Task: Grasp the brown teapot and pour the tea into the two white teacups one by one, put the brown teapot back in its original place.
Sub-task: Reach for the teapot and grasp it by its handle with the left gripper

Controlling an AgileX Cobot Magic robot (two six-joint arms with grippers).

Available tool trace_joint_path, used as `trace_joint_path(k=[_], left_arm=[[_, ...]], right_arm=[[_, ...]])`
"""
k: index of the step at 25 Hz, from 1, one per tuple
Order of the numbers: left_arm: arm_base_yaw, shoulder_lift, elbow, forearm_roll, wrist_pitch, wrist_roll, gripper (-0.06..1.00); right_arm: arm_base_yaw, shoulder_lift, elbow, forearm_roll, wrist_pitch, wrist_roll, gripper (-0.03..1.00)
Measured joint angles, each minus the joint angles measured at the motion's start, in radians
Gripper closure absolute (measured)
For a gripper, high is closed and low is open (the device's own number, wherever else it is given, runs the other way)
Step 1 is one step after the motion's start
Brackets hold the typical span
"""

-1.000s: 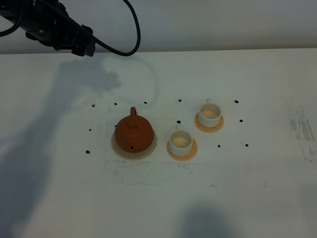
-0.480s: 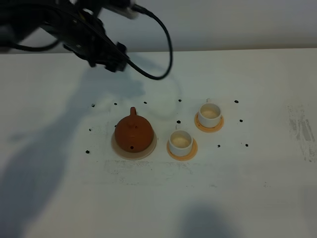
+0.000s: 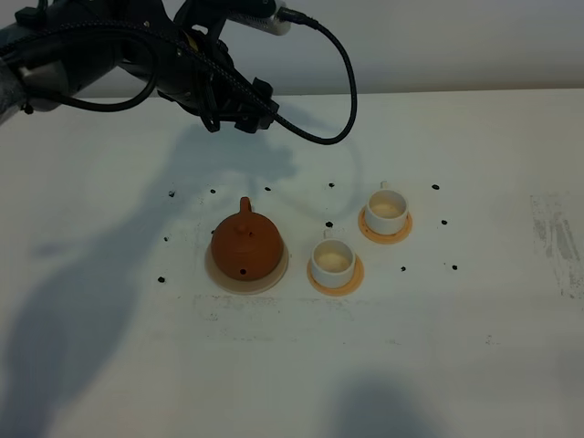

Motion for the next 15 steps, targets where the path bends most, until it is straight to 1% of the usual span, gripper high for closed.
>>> trace_joint_path(k=[4,10,15], left_arm=[[0.000,0.000,0.000,-0.068,0.001,0.000,0.20],[0.004,0.001,0.000,-0.083,0.027,-0.017,0.20],[0.010,0.050,-0.025,-0.082,0.038,-0.095,0.20]], right_arm=[[0.001,0.000,0.000,0.000,0.000,0.000,0.69],[0.001,0.000,0.000,0.000,0.000,0.001,0.70],[0.001,0.000,0.000,0.000,0.000,0.001,0.70]])
